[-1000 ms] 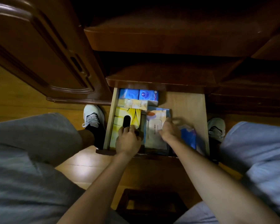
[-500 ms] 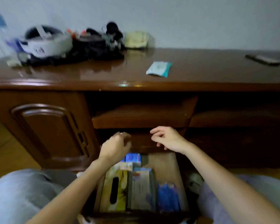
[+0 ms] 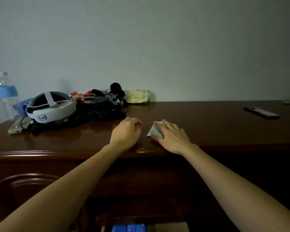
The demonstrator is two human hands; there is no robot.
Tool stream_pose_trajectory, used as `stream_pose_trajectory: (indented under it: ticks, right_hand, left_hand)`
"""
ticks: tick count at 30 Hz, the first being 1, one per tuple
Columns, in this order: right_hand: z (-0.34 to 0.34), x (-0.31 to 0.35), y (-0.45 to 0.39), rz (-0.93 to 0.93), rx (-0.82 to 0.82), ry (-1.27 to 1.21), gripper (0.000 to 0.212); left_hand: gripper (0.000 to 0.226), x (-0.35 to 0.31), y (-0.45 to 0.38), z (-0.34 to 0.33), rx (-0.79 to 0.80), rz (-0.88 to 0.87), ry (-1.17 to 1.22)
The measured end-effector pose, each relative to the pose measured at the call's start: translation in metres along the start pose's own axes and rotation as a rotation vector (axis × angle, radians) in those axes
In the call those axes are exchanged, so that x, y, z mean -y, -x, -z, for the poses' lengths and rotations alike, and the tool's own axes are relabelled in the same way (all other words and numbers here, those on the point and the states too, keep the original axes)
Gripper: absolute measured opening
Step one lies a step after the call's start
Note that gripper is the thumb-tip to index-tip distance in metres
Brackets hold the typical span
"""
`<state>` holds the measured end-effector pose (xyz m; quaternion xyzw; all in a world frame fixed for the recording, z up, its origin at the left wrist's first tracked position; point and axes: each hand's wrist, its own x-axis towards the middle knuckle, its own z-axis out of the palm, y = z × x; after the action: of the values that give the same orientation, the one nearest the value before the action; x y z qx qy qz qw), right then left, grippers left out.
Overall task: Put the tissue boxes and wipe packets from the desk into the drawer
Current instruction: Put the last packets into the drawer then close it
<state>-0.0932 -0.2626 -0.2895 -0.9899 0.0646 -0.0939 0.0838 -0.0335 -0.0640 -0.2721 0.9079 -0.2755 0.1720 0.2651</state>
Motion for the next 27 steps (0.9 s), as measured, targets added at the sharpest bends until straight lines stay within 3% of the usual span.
stream_pose_trajectory:
  ticks: [7, 14, 19, 24, 27]
  right_hand:
    - [0.017, -0.011, -0.109, -0.109, 0.16, 0.111, 0.076]
    - [-0.001, -0.035, -0.208, -0.103, 0.112, 0.184, 0.057]
    - [-0.016, -0.053, -0.264, -0.114, 0.09, 0.134, 0.052]
    - [-0.023, -0.064, -0.306, -0.115, 0.093, 0.133, 0.051]
    - [-0.028, -0.067, -0.323, -0.121, 0.082, 0.105, 0.052]
  left_hand:
    - [0.043, 0.03, -0.122, -0.041, 0.008, 0.072, -0.049]
    - [0.048, 0.051, -0.227, -0.092, 0.069, 0.077, -0.132]
    - [0.058, 0.071, -0.291, -0.128, 0.016, 0.058, -0.322]
    - [0.062, 0.09, -0.327, -0.17, 0.214, 0.217, -0.268]
    - [0.059, 0.093, -0.34, -0.179, 0.138, 0.21, -0.348]
